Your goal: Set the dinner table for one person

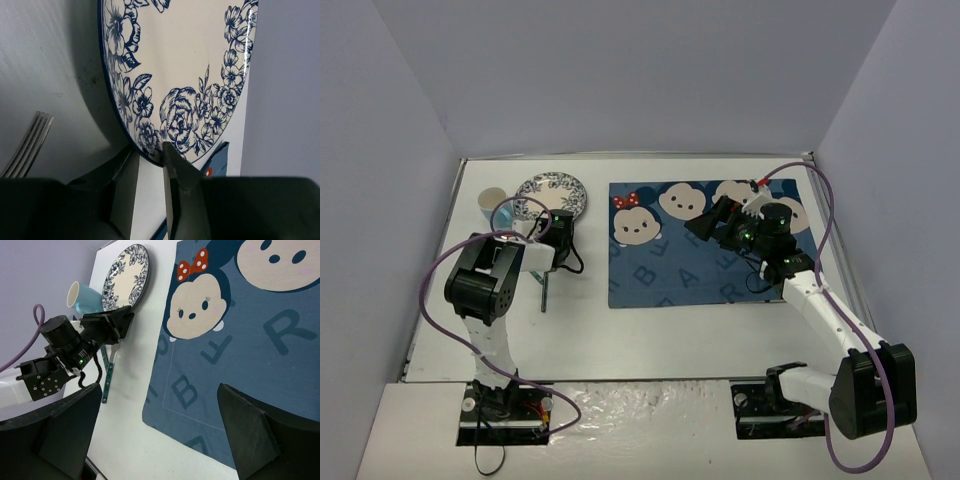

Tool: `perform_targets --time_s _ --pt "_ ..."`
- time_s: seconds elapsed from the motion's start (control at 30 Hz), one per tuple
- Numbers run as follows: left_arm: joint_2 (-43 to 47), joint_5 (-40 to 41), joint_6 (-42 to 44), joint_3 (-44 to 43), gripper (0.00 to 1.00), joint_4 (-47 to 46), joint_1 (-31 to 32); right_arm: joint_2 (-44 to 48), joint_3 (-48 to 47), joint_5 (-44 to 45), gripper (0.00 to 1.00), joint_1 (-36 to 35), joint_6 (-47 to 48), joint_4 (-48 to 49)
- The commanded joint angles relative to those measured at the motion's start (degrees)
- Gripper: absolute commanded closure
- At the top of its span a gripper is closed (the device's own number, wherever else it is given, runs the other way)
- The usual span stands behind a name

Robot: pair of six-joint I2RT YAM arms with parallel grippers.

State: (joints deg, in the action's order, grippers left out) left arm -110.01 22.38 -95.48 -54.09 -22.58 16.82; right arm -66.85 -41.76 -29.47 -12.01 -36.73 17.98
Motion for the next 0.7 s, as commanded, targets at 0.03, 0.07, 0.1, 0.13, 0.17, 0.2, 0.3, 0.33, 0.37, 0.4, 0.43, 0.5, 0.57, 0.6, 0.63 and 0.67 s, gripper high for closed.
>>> perform_targets --time_s 0.03,0.07,0.1,0.13,0.17,0.2,0.3,0.33,0.37,0.4,0.43,0.5,0.57,0.6,0.63,0.67 --pt "-1.0 -1.3 1.4 1.1 0.85 -2.2 0.4 1.7 -0.9 -1.7 0.04 0.4 1.1 2.6" --pt "-0.9 -1.7 2.2 1.4 0.89 -3.3 0.4 1.7 -0.9 -1.7 0.04 0.4 1.1 2.6" --pt "-0.8 -2.3 2.8 1.9 0.91 -3.7 0.5 1.7 -0.9 -1.7 0.04 0.4 1.2 2.5" --pt "-0.3 -2.7 3.2 2.3 0.94 -4.5 0.6 1.8 -1.0 -1.7 0.04 0.5 1.4 2.4" --pt "0.3 -3.2 3.6 3.0 0.97 -5.4 0.7 1.9 -1.0 -1.7 0.04 0.5 1.6 2.3" --pt "0.9 -3.7 4.2 3.8 1.00 -6.2 0.8 2.0 -1.0 -1.7 0.04 0.5 1.7 2.2" --pt "3.1 -6.0 6.9 6.0 1.00 -7.5 0.8 2.2 -0.9 -1.6 0.03 0.6 1.8 2.0" --pt "4.2 -6.7 8.1 6.8 1.00 -8.0 0.8 2.2 -0.8 -1.6 0.03 0.6 1.8 2.0" --pt "4.7 -7.3 9.3 7.7 1.00 -8.4 0.7 2.2 -0.7 -1.6 0.03 0.6 1.8 2.0" --pt "5.4 -8.3 10.2 8.4 1.00 -9.0 0.5 2.2 -0.5 -1.7 0.03 0.6 1.8 2.0" --pt "6.1 -9.1 11.1 9.2 1.00 -9.6 0.4 2.2 -0.3 -1.7 0.03 0.6 1.9 1.9" --pt "7.8 -10.4 12.1 10.8 1.00 -11.3 -0.1 2.3 -0.2 -1.8 0.03 0.6 2.1 1.7" --pt "10.1 -11.3 12.5 13.0 1.00 -13.1 -0.8 2.4 -0.1 -1.9 0.03 0.6 2.2 1.4" --pt "11.0 -11.7 12.8 13.7 1.00 -14.0 -1.2 2.4 -0.1 -2.0 0.03 0.6 2.3 1.3" --pt "12.1 -12.3 13.4 14.2 1.00 -14.7 -1.6 2.4 -0.1 -2.1 0.03 0.6 2.4 1.2" --pt "13.7 -13.1 14.1 14.4 1.00 -14.9 -2.0 2.6 -0.1 -2.2 0.03 0.6 2.5 1.0"
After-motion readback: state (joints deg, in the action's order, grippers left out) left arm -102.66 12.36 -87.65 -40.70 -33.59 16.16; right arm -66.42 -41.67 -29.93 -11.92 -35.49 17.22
